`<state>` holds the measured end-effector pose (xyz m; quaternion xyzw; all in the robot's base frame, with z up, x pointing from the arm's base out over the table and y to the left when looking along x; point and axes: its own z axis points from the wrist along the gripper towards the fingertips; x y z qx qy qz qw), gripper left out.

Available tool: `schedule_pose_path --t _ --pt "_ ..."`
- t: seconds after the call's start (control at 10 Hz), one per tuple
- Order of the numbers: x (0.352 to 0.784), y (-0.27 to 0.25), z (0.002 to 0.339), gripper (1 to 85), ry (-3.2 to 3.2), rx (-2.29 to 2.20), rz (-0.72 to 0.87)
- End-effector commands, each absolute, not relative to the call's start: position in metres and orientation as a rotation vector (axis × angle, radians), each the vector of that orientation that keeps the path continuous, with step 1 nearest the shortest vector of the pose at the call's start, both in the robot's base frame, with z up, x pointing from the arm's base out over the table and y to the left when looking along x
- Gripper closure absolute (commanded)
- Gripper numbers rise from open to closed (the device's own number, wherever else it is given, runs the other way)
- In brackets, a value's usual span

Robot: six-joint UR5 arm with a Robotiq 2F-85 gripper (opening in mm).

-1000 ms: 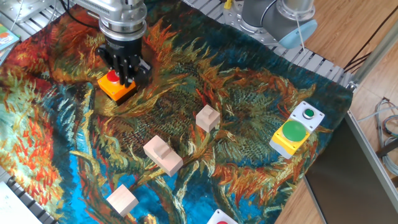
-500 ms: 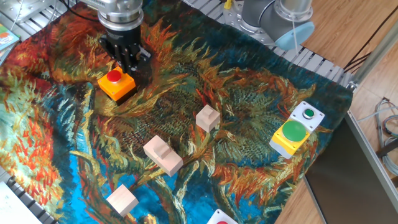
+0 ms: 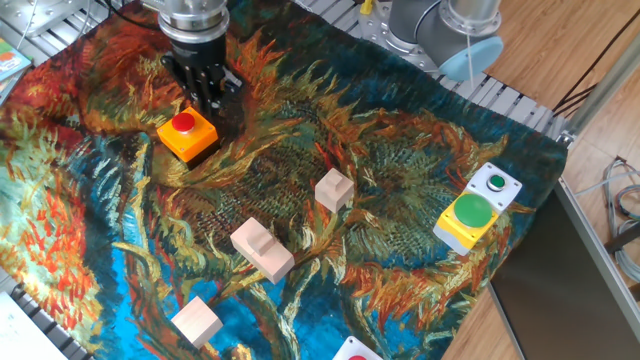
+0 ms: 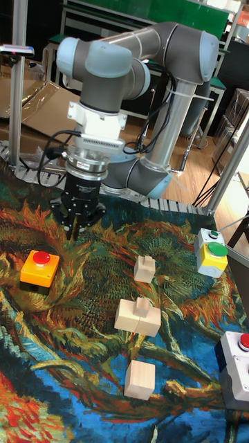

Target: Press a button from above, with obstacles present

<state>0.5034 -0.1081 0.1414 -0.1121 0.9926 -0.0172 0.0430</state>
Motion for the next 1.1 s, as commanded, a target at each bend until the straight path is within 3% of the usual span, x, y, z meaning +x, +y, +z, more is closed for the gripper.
schedule_pose_path --t 0.0,0.2,0.6,1.0 --pt "0.501 -0.142 0.135 69.3 3.034 -0.391 -0.069" --pt "0.502 -0.148 0.134 65.7 3.029 -0.412 -0.073" --pt "0.503 -0.145 0.130 67.0 3.039 -0.364 -0.049" --pt "0.524 -0.155 0.095 67.0 3.039 -0.401 -0.078"
